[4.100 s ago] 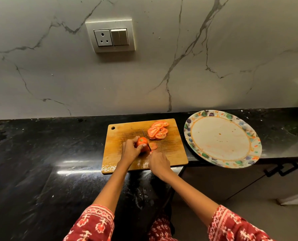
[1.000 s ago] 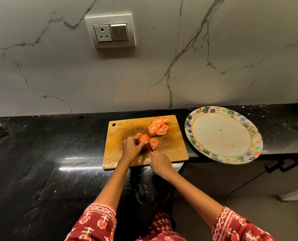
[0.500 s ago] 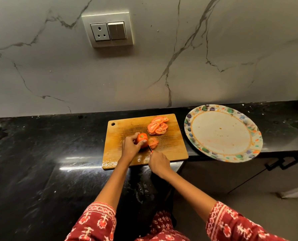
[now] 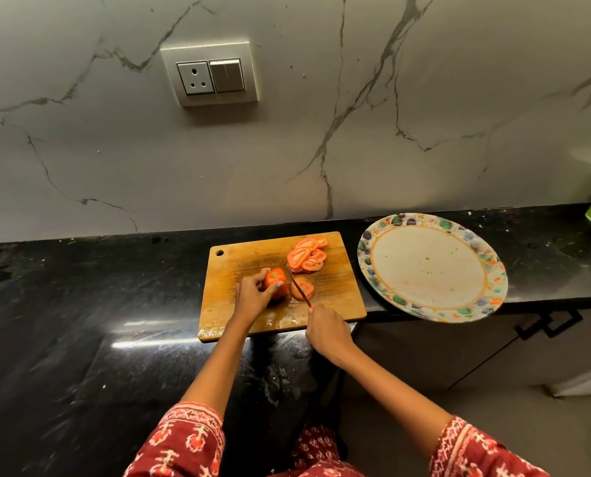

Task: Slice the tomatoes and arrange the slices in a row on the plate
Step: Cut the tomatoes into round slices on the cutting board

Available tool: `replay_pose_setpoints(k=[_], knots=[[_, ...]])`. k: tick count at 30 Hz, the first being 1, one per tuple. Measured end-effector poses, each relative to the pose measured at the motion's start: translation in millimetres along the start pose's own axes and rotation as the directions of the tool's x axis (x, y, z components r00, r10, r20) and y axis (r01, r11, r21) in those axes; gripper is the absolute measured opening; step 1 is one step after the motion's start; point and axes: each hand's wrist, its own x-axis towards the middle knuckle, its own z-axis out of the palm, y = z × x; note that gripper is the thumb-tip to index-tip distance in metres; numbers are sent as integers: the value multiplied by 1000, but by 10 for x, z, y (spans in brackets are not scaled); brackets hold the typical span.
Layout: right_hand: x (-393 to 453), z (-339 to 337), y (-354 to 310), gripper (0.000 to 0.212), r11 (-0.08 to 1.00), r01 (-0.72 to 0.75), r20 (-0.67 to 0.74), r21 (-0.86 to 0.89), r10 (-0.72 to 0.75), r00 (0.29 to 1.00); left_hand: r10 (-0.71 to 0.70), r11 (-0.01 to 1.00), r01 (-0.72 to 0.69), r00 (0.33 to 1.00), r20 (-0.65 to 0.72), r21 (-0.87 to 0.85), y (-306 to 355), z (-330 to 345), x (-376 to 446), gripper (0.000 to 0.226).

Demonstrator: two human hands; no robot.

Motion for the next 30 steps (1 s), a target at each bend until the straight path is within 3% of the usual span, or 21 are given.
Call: replay_pose_setpoints(k=[5,30], knots=[[42,-138,-220,30,994,44,-66,101,-38,997,36,999,-36,999,24,13,21,-7,-25,49],[328,-200,-473,32,997,-1,33,77,-1,999,51,994,-50,999,-6,96,18,44,2,48]])
